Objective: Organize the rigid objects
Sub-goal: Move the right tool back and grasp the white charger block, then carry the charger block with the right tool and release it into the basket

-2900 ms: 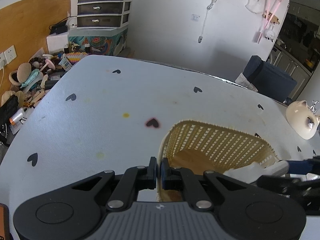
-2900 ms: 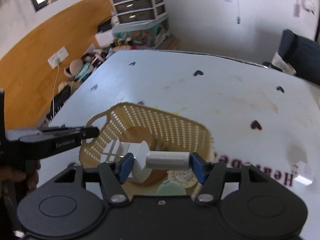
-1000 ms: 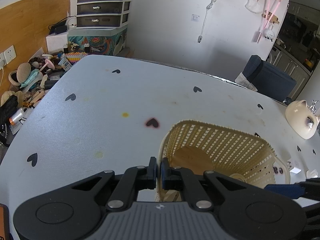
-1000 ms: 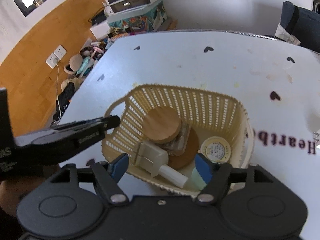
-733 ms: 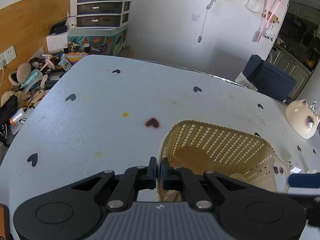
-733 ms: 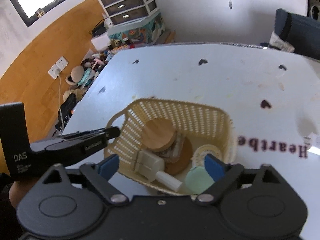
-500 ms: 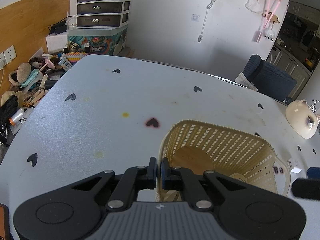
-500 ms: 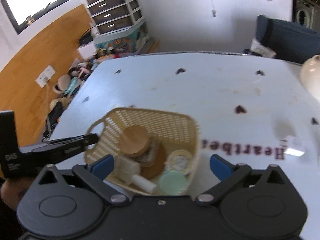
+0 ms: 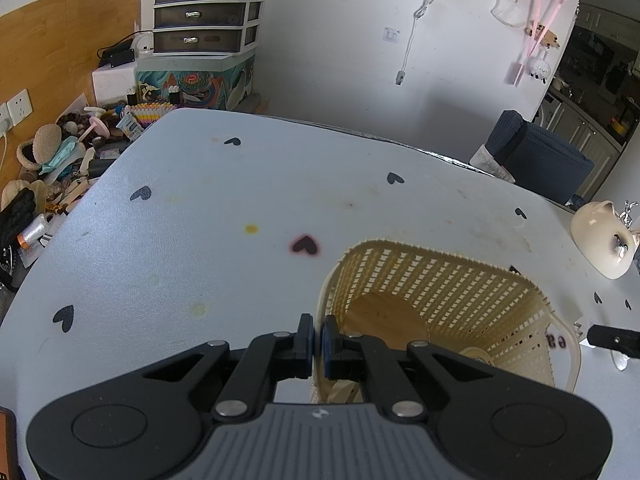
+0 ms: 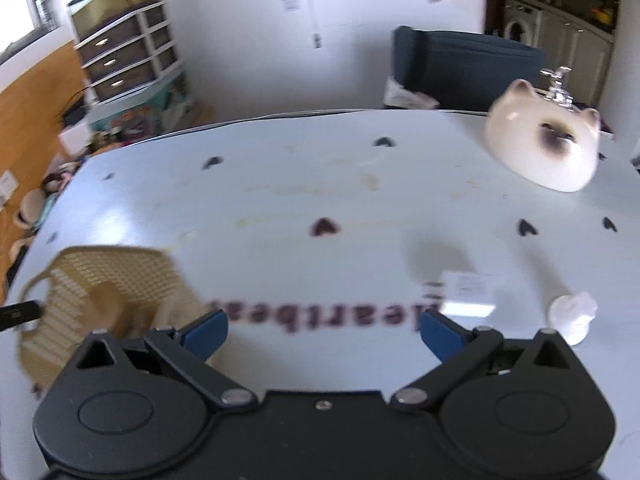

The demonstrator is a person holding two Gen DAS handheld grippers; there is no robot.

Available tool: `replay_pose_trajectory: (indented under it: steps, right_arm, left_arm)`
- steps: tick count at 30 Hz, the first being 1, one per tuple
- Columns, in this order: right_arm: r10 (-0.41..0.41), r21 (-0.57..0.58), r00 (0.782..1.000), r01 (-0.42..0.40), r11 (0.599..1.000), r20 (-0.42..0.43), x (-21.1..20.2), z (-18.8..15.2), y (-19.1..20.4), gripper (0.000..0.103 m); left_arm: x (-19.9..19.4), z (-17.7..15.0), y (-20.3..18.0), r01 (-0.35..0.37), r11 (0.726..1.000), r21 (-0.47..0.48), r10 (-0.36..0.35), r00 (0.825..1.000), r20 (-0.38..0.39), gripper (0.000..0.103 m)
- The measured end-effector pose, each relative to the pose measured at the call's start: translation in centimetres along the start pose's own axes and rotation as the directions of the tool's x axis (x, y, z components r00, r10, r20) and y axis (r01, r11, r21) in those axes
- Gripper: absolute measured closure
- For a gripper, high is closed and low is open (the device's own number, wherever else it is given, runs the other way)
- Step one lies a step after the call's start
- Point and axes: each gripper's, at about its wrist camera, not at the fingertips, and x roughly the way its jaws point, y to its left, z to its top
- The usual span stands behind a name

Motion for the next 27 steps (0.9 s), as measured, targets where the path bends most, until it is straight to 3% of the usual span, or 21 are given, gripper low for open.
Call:
replay_pose_trajectory:
  steps: [13,19,27]
  right_arm:
    - [-0.146,0.042,0.989,0.145,0.989,0.020,6.0,0.4,-6.6,0.002]
    - [-0.216,0.014,0.976,0.216,0.976,-0.015,8.2,0.5,-8.2,0.024]
    - [-0.160,0.048,0.987,0.161,0.986,-0.024,8.5,0.1,-9.7,0.039]
  left_arm:
    - [0.0,0.0,0.0,-0.002,1.000,-0.001,0.002,1.000,-0.001,0.099]
    - [0.1,-0.1,0.0,-0.002,1.000,-0.002,0.002,1.000,-0.001,0.099]
    - [0.1,0.0,0.0,-0.002,1.000,-0.002,0.002,1.000,-0.001,0.099]
